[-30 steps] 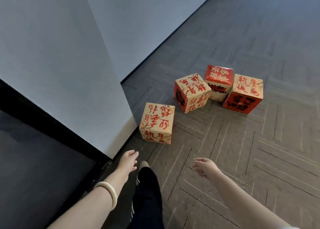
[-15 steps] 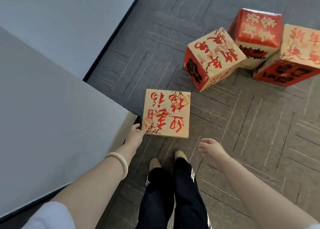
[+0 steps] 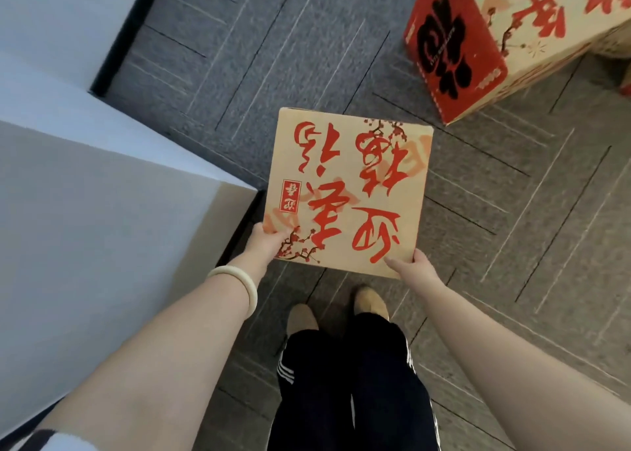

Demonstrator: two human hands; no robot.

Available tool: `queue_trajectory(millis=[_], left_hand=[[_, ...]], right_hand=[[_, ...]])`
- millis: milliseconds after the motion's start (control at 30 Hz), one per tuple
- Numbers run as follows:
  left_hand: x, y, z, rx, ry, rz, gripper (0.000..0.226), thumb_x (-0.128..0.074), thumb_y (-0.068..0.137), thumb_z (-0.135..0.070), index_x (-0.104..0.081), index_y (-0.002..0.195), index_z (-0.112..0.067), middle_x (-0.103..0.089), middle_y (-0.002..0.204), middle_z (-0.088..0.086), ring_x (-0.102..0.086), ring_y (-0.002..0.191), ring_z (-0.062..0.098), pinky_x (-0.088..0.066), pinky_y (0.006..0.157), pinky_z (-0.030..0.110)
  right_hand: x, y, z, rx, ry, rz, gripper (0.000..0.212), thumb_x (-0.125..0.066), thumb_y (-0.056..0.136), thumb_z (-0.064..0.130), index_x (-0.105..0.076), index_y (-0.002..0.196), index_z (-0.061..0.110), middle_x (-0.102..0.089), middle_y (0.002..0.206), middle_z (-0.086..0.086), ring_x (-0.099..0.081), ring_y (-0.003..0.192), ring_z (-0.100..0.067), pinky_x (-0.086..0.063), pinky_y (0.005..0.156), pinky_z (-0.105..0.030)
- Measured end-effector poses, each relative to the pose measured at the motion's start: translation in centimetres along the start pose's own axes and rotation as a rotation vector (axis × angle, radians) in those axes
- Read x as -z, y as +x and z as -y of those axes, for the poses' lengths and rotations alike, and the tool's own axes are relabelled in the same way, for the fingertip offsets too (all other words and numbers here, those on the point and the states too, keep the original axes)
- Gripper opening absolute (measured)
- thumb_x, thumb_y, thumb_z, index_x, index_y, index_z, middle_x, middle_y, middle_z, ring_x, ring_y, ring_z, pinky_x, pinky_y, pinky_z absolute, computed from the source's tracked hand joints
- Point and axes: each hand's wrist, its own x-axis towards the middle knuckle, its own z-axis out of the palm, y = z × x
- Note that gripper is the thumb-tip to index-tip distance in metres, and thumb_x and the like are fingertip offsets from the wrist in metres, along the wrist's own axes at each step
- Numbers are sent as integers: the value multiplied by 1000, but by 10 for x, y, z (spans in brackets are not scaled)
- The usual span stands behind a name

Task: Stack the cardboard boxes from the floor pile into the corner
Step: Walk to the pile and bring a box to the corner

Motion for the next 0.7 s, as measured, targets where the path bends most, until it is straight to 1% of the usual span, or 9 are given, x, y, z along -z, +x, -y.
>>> queue_trajectory(millis=[33,67,167,300,367,500,533,600,700], left_hand=[[-3,-1,2,-25,4,-3,58,-68,81,-37,-45,128,-14,-62,119,5,-59,104,19,-48,91,37],[-4,-7,3,-51,17,-18,50,-66,84,-34,-46,126,-14,-62,115,3,-59,101,18,-48,87,35],[0,-40,-10,-119,66,-59,43,-62,88,-32,-45,124,-20,-60,115,0,-58,102,17,-48,87,36],[10,-107,-49,-178,106,-33,29,-59,89,-37,-46,113,-27,-60,108,-3,-57,103,18,-47,86,38],[13,-151,-71,-192,92,19,28,-58,89,-37,-48,113,-27,-61,108,-4,-57,104,18,-46,89,40],[14,-238,-112,-229,110,105,43,-61,85,-45,-48,122,-28,-63,115,-3,-57,109,20,-44,97,52],[12,-256,-122,-250,115,109,45,-61,84,-45,-48,124,-28,-62,116,-3,-57,109,20,-45,96,52],[5,-293,-141,-304,133,107,41,-60,87,-40,-47,124,-25,-60,114,0,-57,107,21,-46,95,50],[-10,-343,-162,-395,183,167,37,-58,90,-35,-48,124,-22,-61,111,1,-57,105,21,-47,94,47]], right_hand=[[0,0,-1,18,14,-31,59,-65,87,24,-40,138,10,-55,131,-5,-52,119,-23,-44,93,-32],[3,-4,0,41,30,-59,56,-64,87,23,-41,137,11,-55,130,-4,-53,118,-23,-44,92,-32],[22,-31,15,74,83,-78,54,-62,89,26,-42,137,13,-55,131,-4,-53,118,-23,-45,97,-36],[66,-97,44,81,168,-57,52,-58,92,28,-40,139,14,-55,131,-4,-52,118,-24,-44,88,-34],[93,-138,54,80,220,-50,51,-57,92,28,-40,138,15,-56,130,-4,-53,118,-24,-44,86,-34],[148,-217,63,96,300,-71,51,-58,91,29,-42,137,14,-56,131,-5,-53,119,-25,-45,99,-43],[160,-236,64,103,322,-82,51,-57,91,30,-42,137,14,-56,131,-6,-52,119,-26,-45,99,-44],[185,-272,64,110,368,-116,49,-57,92,30,-41,136,14,-55,130,-6,-52,119,-26,-46,96,-43],[215,-315,52,146,466,-173,51,-57,91,29,-41,137,15,-56,128,-7,-53,117,-26,-47,98,-45]])
